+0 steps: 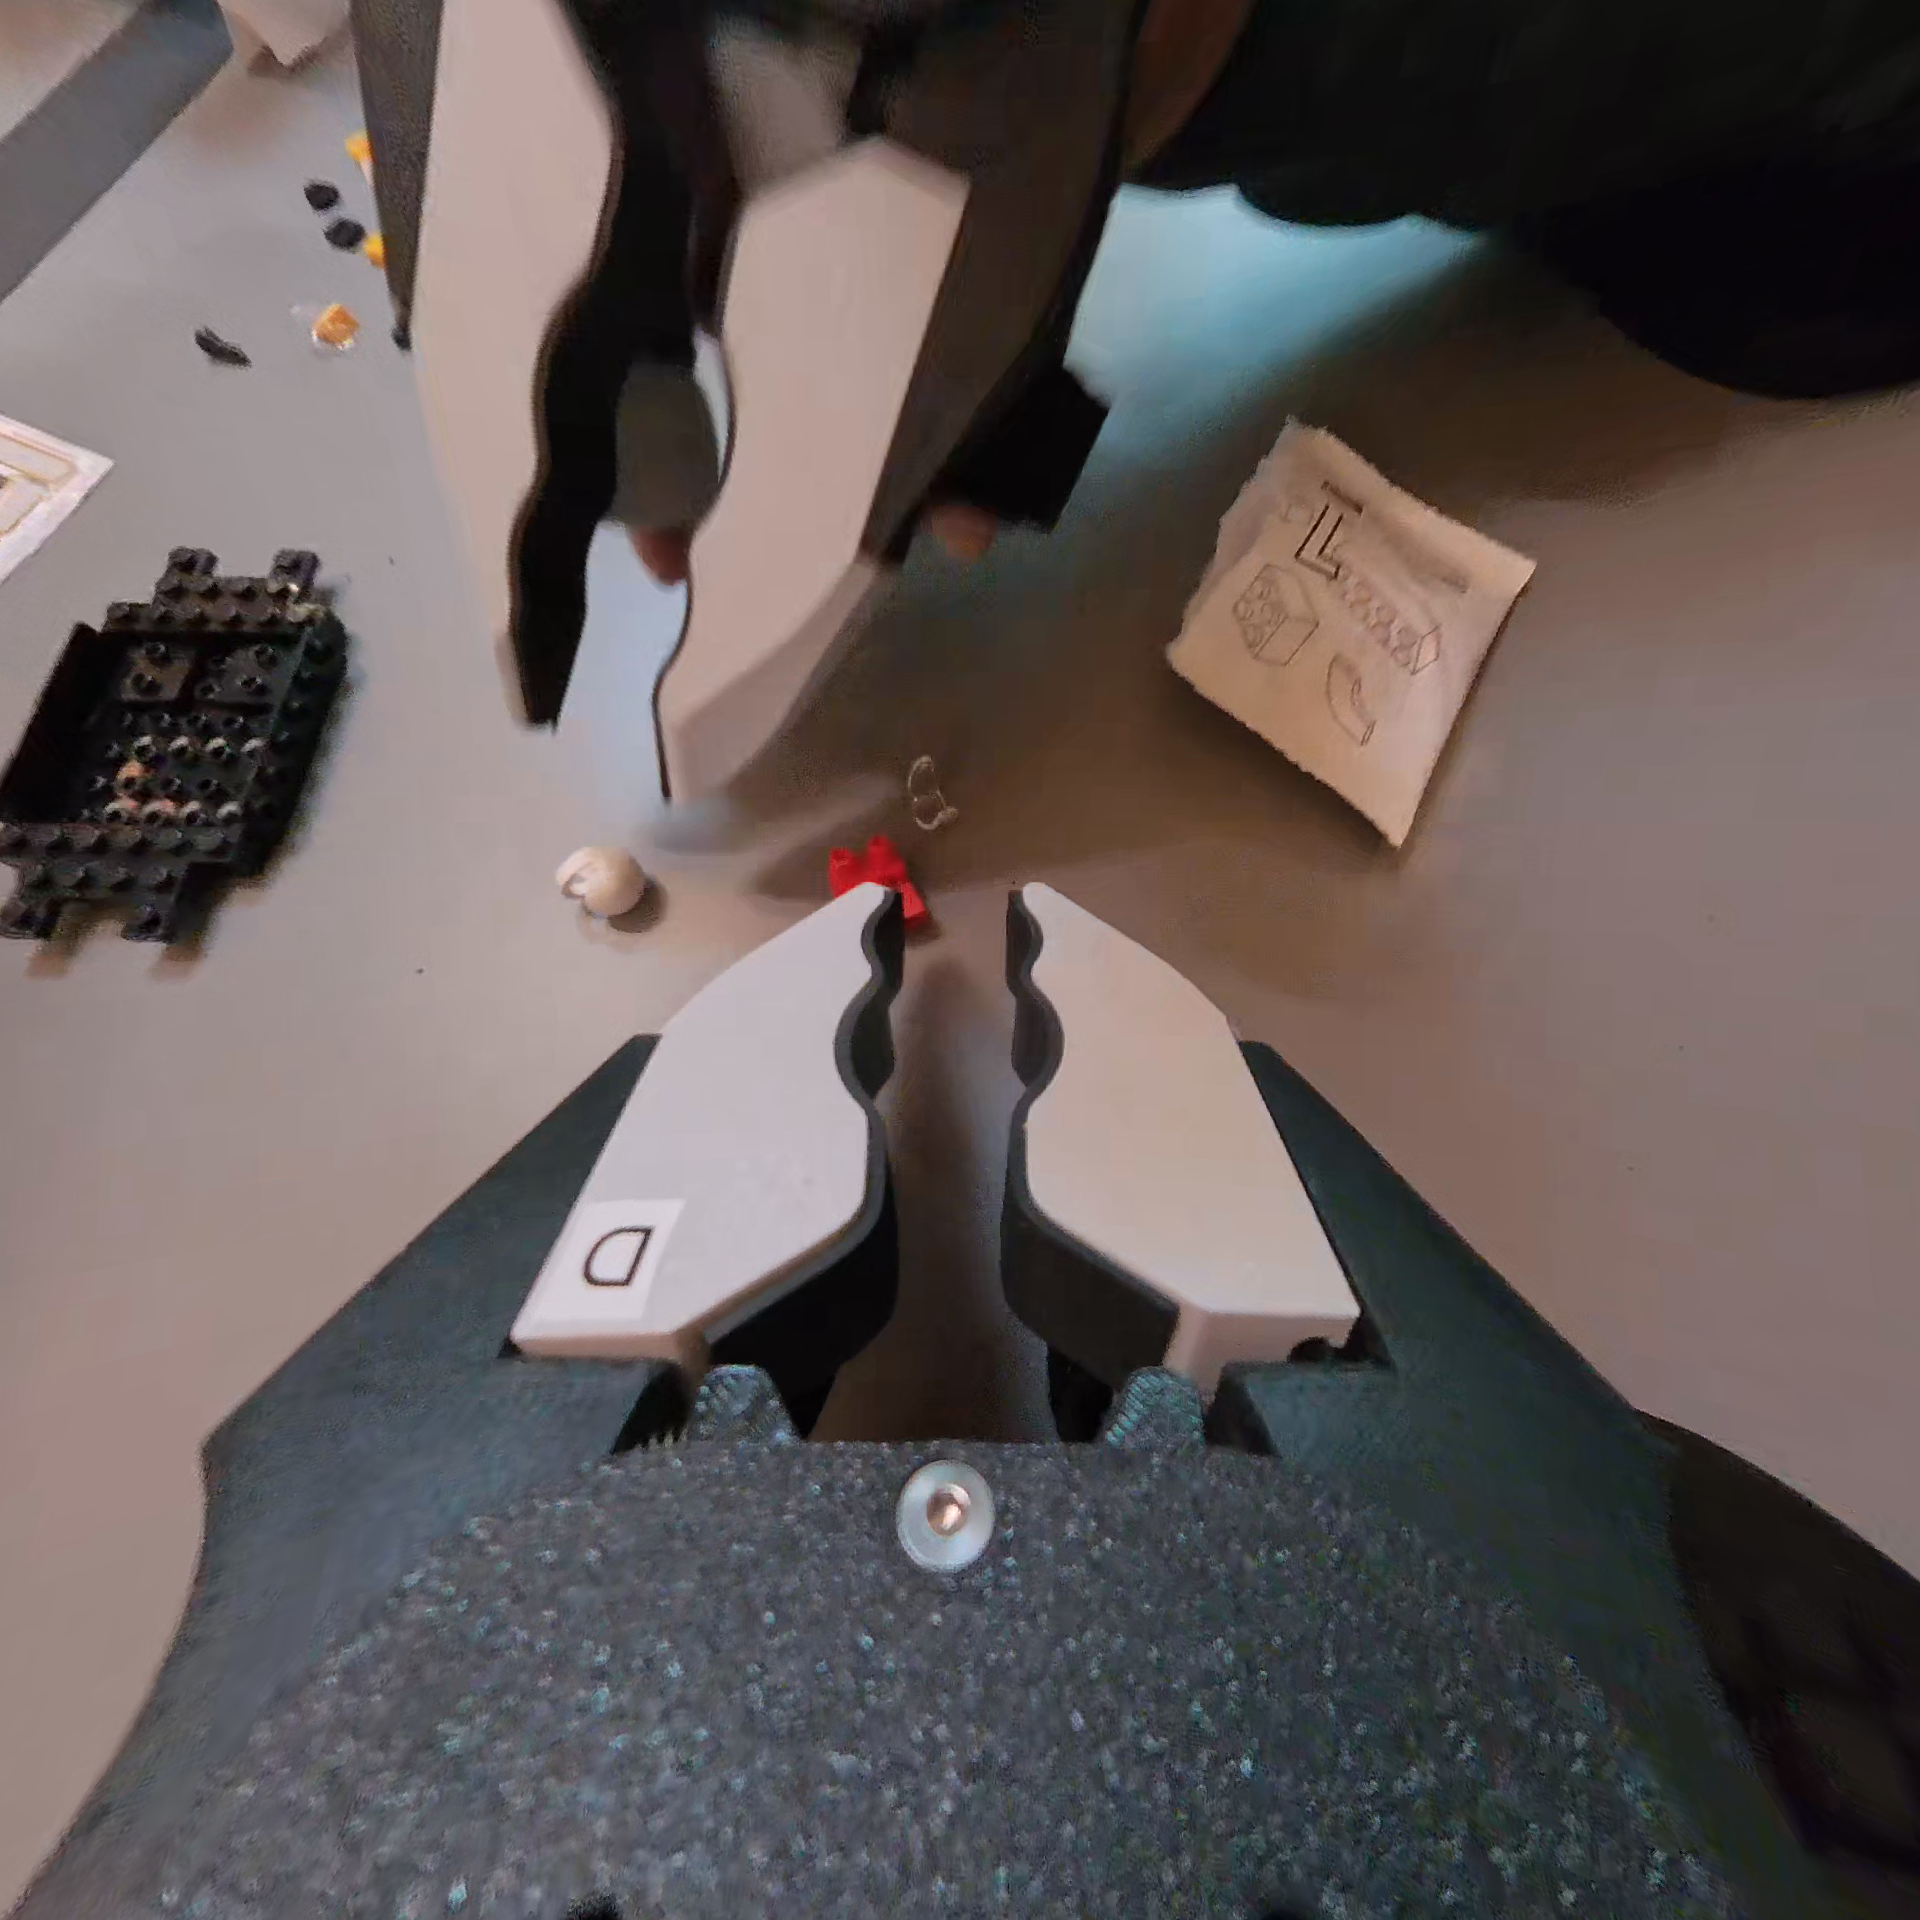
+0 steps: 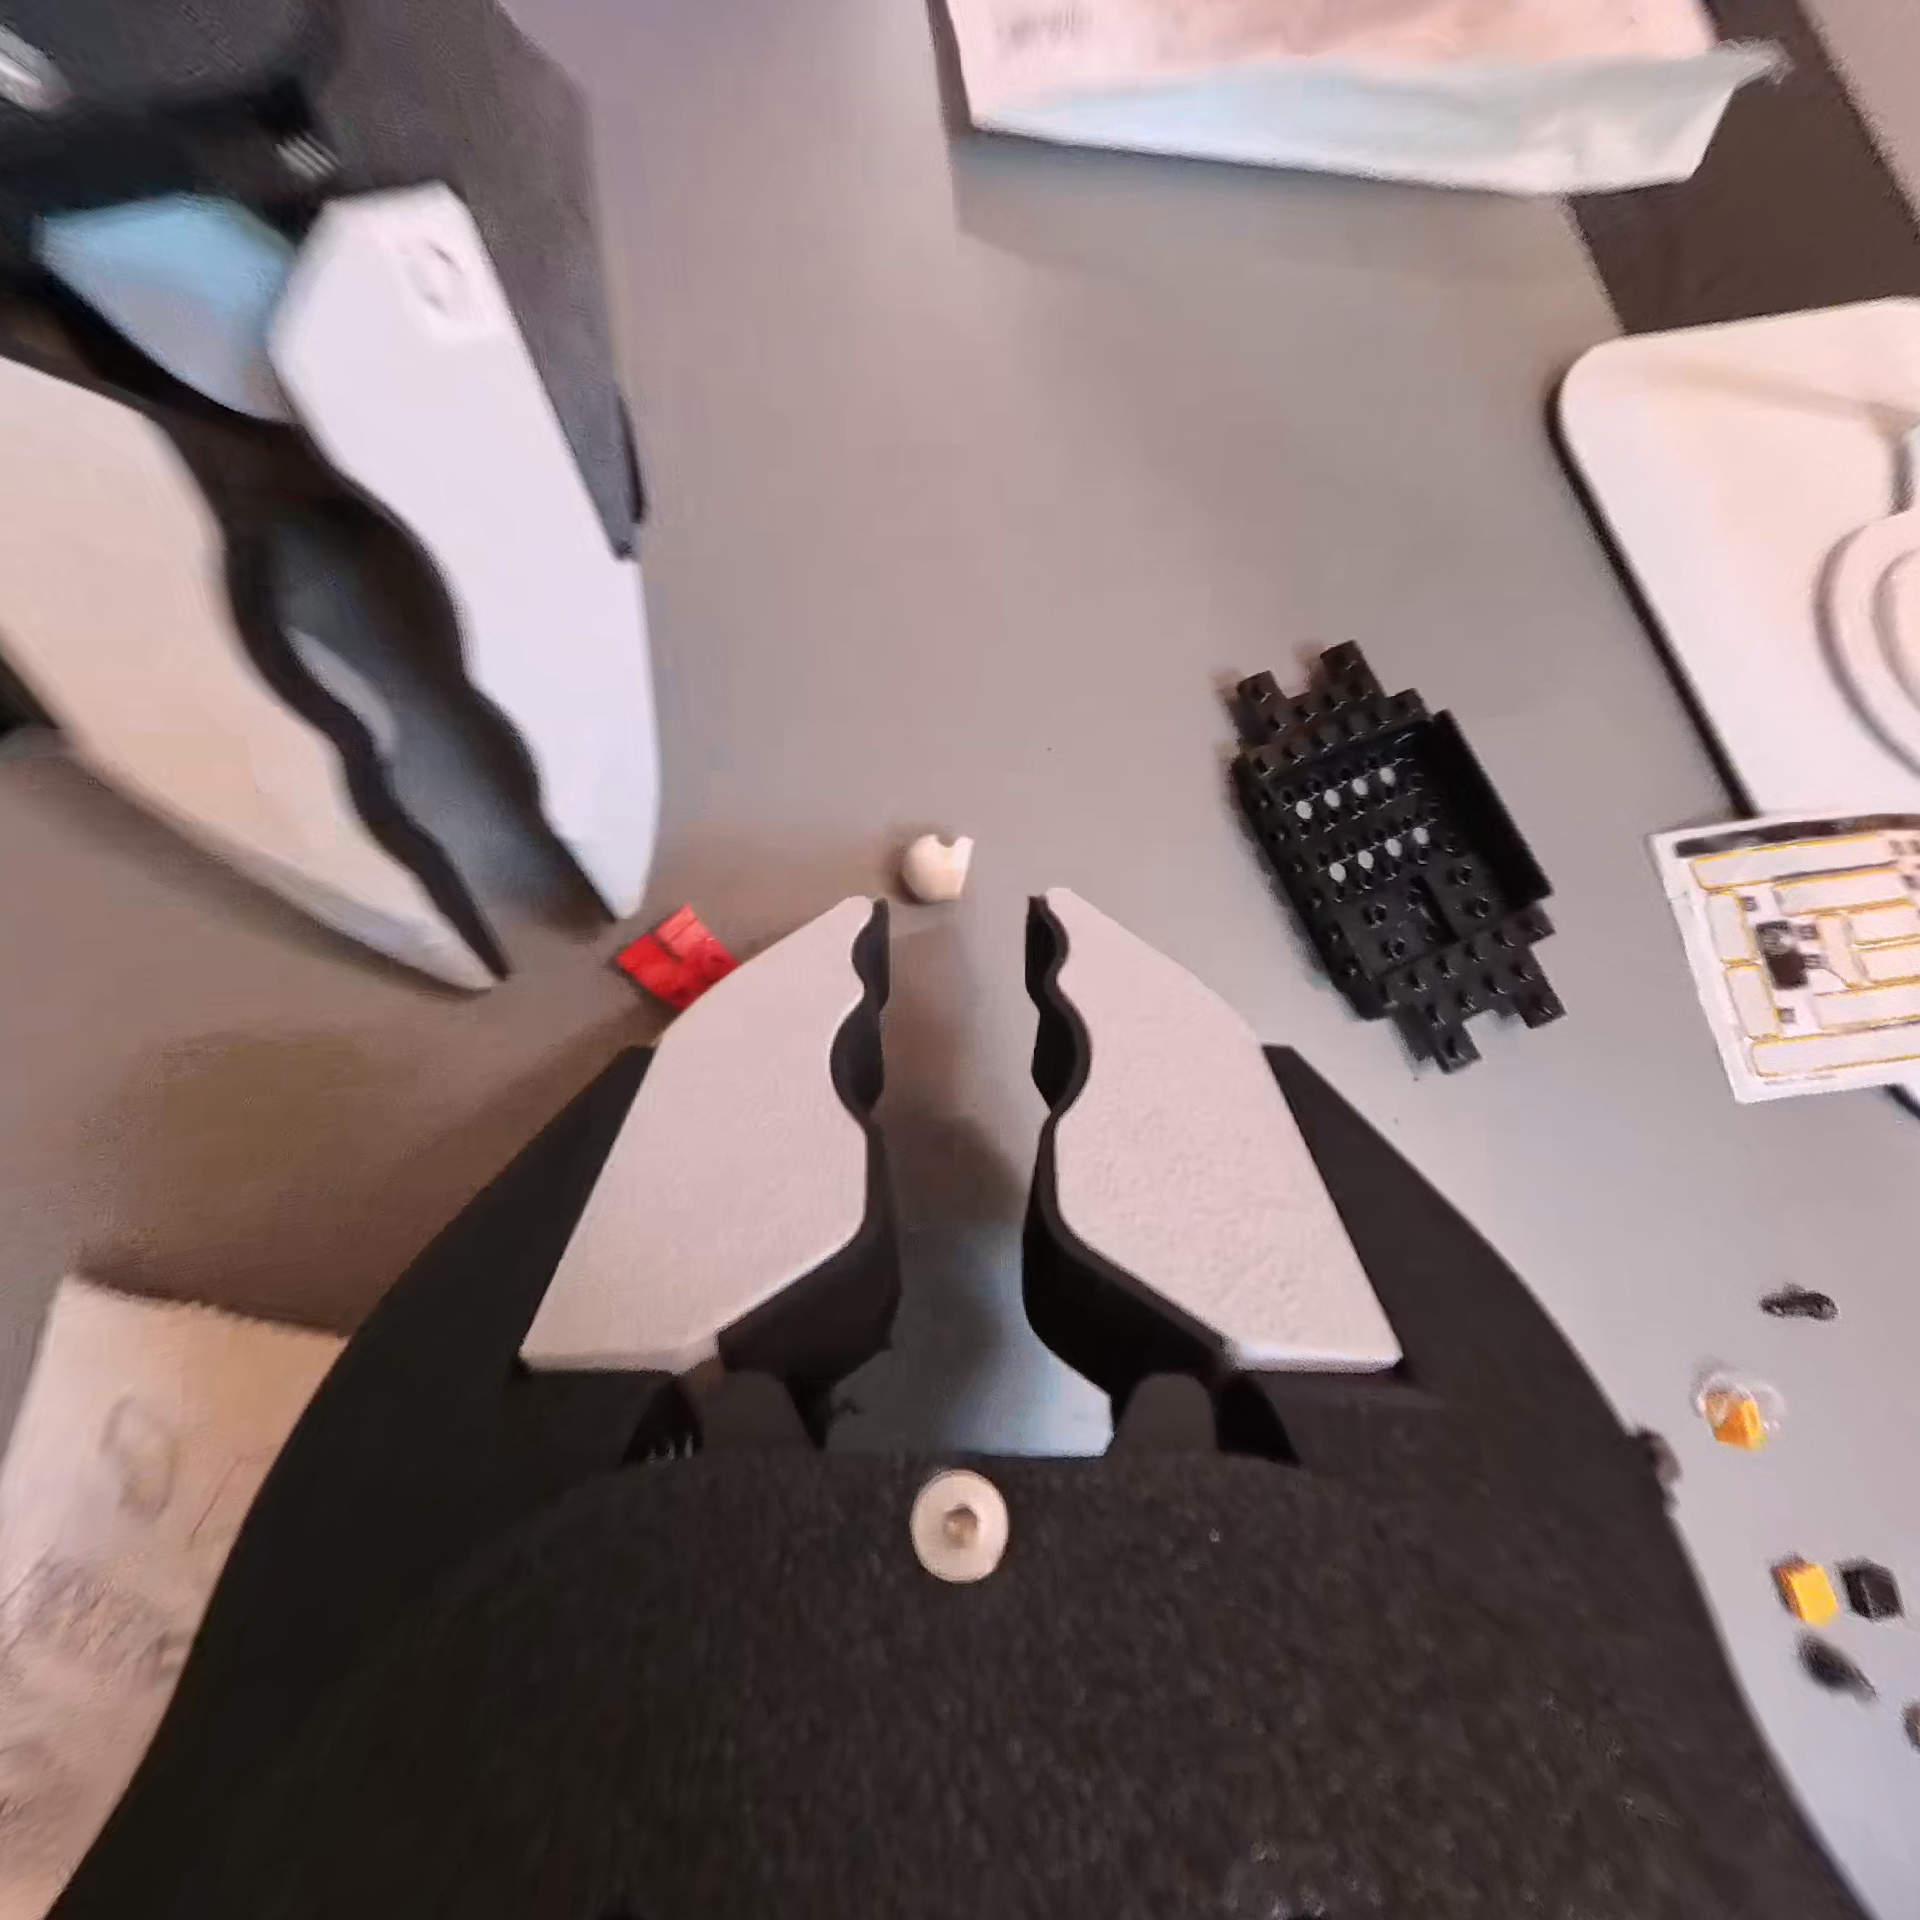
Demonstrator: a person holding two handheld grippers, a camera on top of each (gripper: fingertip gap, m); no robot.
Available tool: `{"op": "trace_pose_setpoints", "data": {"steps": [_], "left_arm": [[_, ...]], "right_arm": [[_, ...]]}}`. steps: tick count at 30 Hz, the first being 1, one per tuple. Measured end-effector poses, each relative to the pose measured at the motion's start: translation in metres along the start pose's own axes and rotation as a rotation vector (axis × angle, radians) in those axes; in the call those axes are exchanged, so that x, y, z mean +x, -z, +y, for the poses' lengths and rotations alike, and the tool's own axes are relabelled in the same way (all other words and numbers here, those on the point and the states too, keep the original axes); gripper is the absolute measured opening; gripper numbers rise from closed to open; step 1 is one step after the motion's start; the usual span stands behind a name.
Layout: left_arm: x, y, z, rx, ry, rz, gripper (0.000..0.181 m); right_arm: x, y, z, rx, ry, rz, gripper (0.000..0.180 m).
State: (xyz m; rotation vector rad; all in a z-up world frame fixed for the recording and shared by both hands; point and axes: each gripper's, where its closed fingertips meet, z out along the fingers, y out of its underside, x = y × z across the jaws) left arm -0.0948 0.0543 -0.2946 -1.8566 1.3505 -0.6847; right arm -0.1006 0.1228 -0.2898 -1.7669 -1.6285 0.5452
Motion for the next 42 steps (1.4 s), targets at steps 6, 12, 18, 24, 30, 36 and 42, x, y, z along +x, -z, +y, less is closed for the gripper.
{"op": "trace_pose_setpoints", "data": {"steps": [6,12,18,24,30,36,42], "left_arm": [[-0.014,0.014,-0.005,0.057,0.019,-0.082,0.015],[-0.02,0.011,-0.006,0.084,0.043,-0.099,0.013],[-0.02,0.005,-0.001,0.042,0.019,-0.112,0.015],[-0.017,0.036,-0.028,0.135,-0.06,-0.252,0.0],[0.061,0.117,-0.06,0.4,0.084,-0.479,0.0],[0.161,0.157,-0.026,0.487,0.254,-0.659,0.0],[0.258,0.178,-0.018,0.464,0.216,-0.633,0.0]], "right_arm": [[-0.015,-0.018,0.0,-0.087,-0.037,-0.136,0.015],[-0.035,0.016,0.011,-0.092,-0.007,-0.163,0.023],[-0.04,0.051,0.003,0.044,-0.099,-0.06,0.027],[-0.062,0.105,-0.013,0.285,-0.237,0.21,0.027],[-0.136,0.153,0.004,0.386,-0.4,0.459,0.018],[-0.239,0.184,0.024,0.383,-0.475,0.585,0.0],[-0.327,0.212,0.03,0.47,-0.515,0.649,0.0]]}}
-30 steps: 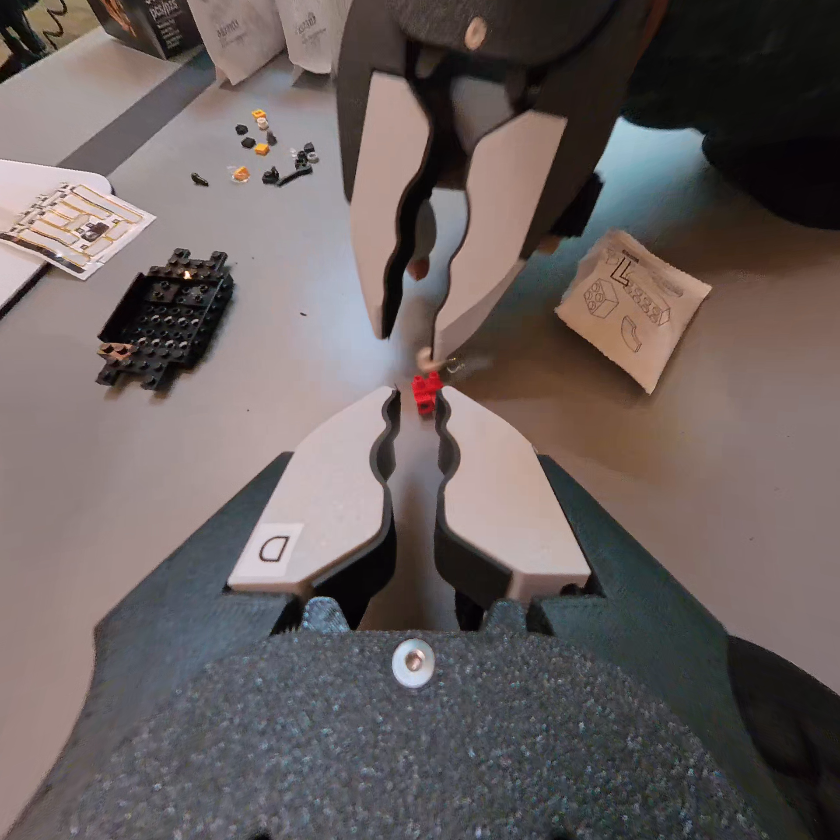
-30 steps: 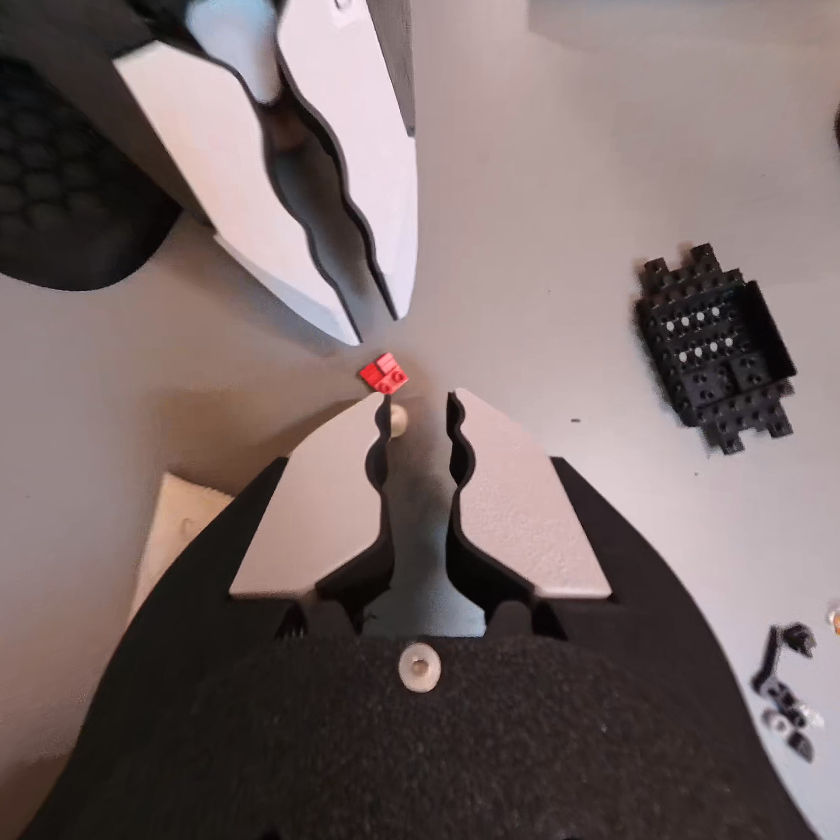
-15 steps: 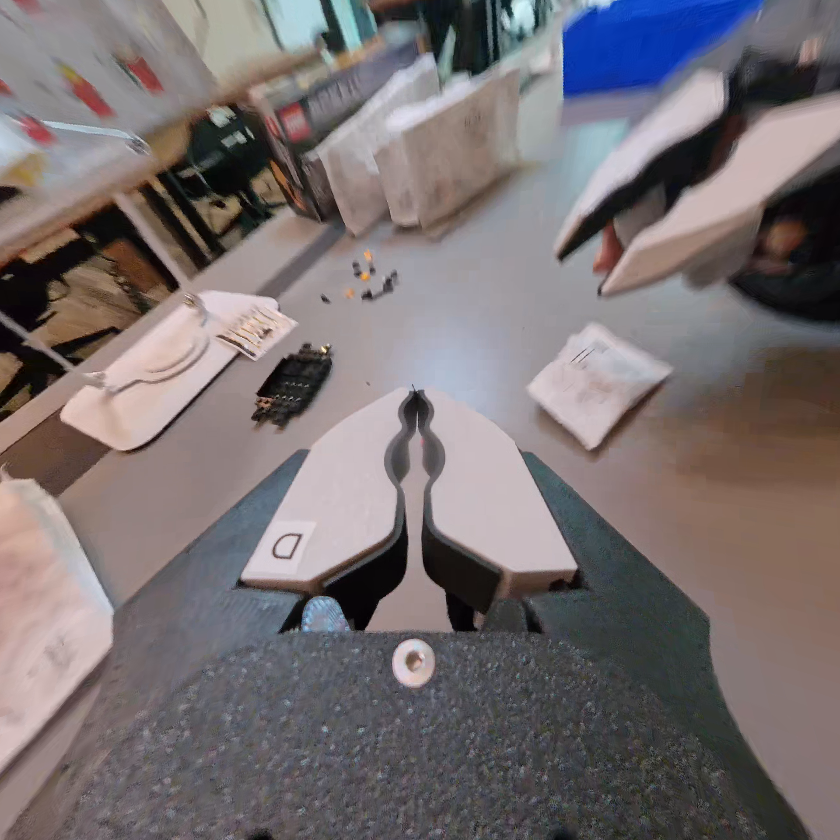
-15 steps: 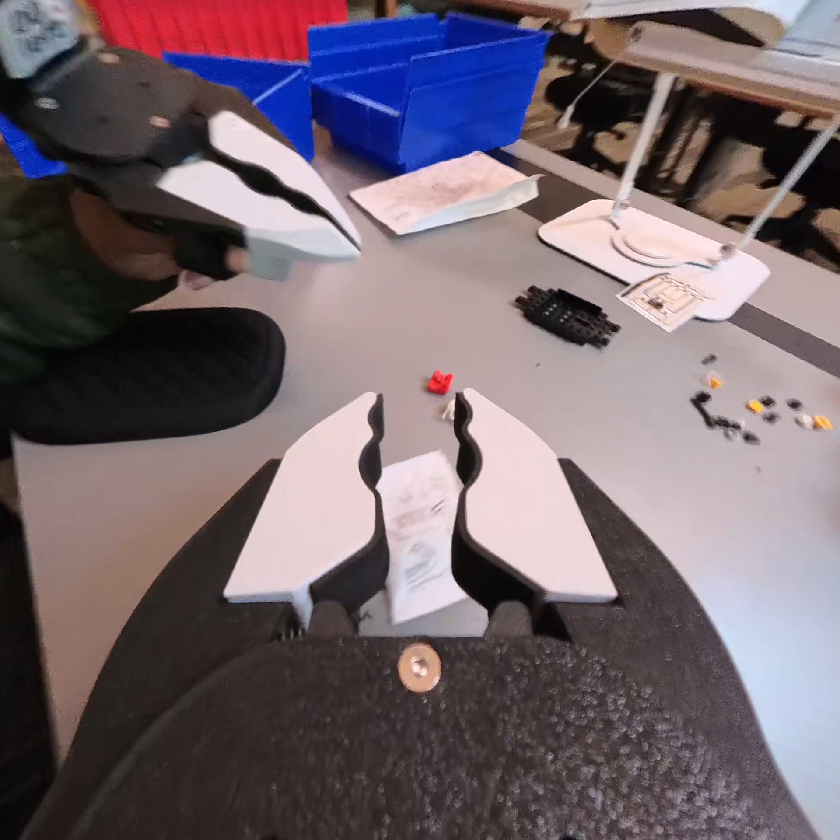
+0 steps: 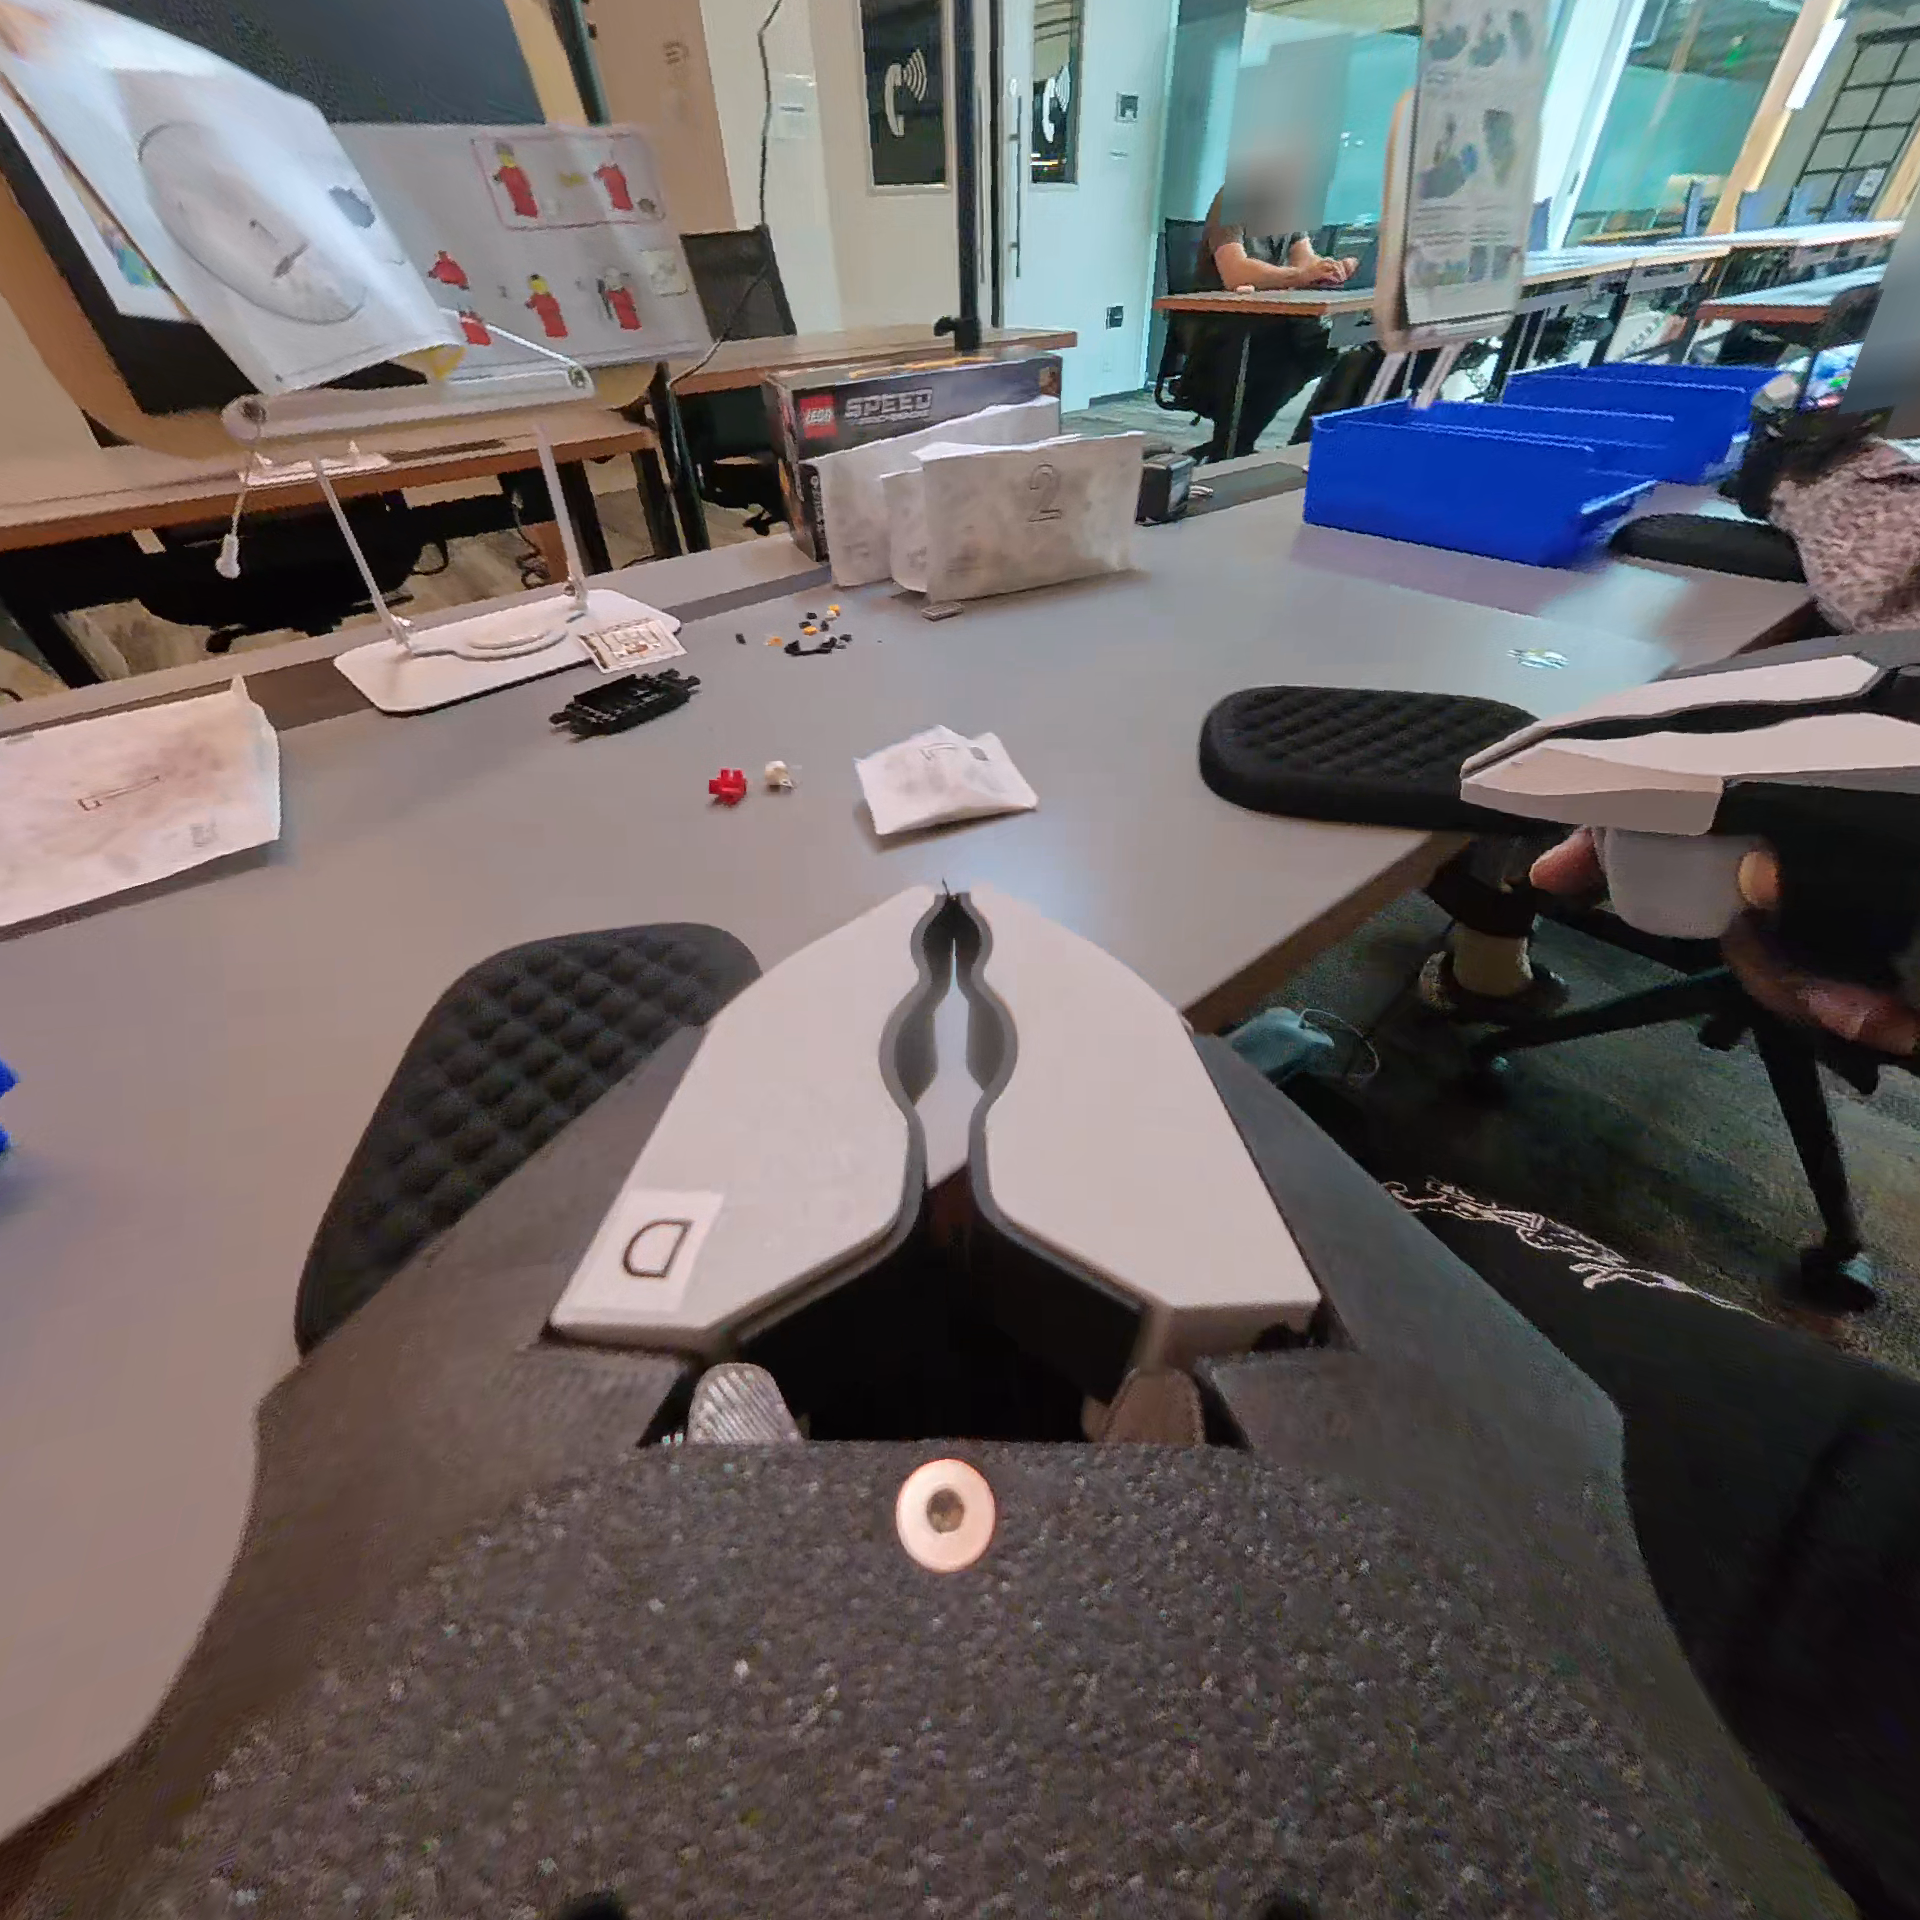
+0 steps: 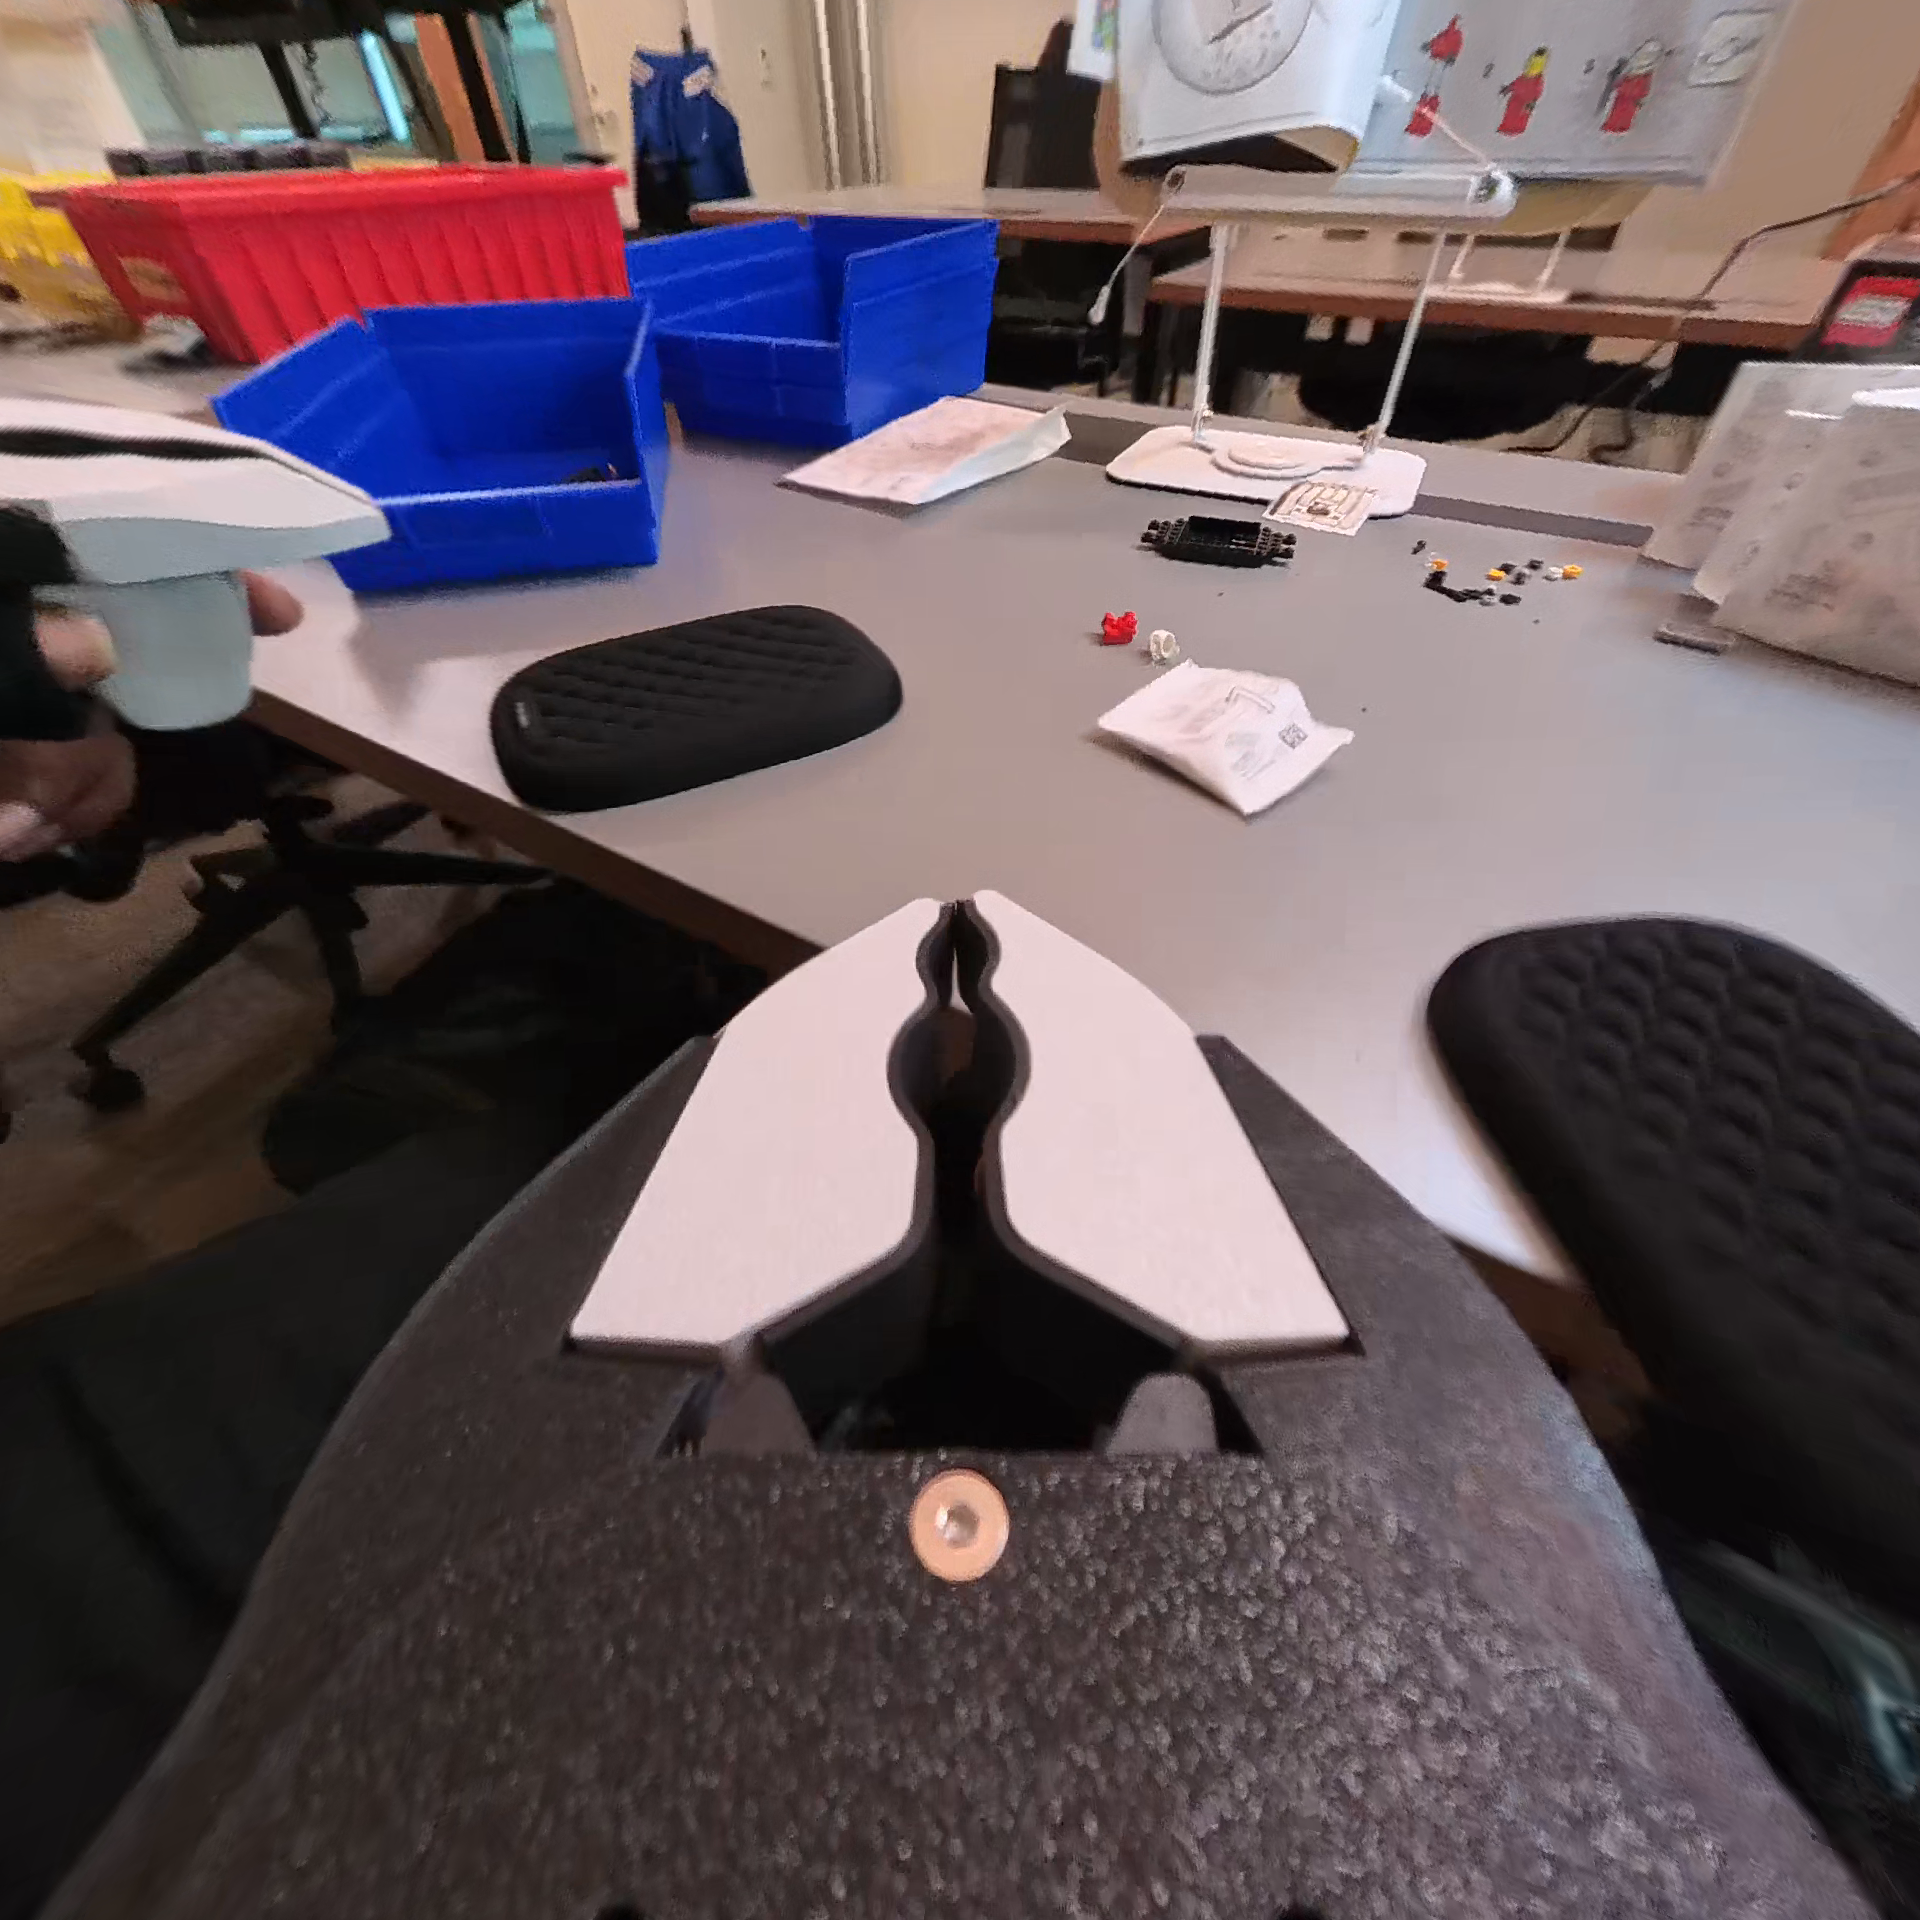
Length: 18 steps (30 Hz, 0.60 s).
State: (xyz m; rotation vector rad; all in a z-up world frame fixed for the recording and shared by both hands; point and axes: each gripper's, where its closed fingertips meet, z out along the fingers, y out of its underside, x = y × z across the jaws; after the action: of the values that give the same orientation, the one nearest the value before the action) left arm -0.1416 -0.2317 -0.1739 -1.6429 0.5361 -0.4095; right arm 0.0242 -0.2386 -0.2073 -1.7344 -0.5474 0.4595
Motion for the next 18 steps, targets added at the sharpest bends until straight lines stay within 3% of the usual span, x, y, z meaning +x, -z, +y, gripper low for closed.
{"op": "trace_pose_setpoints", "data": {"steps": [4,9,11,18], "left_arm": [[0.025,0.041,0.005,0.018,0.004,-0.034,0.01],[0.055,0.061,0.023,-0.001,0.109,0.059,0.001],[0.067,0.057,0.027,-0.018,0.104,0.116,0.0],[0.072,0.007,0.024,-0.001,0.059,0.125,0.0]], "right_arm": [[-0.013,0.039,0.02,0.055,-0.067,0.099,0.003],[-0.029,0.069,0.036,0.031,-0.094,0.06,0.002],[-0.032,0.077,0.039,0.002,-0.089,0.014,0.002],[0.017,0.082,0.051,-0.003,-0.093,0.096,0.003]]}}
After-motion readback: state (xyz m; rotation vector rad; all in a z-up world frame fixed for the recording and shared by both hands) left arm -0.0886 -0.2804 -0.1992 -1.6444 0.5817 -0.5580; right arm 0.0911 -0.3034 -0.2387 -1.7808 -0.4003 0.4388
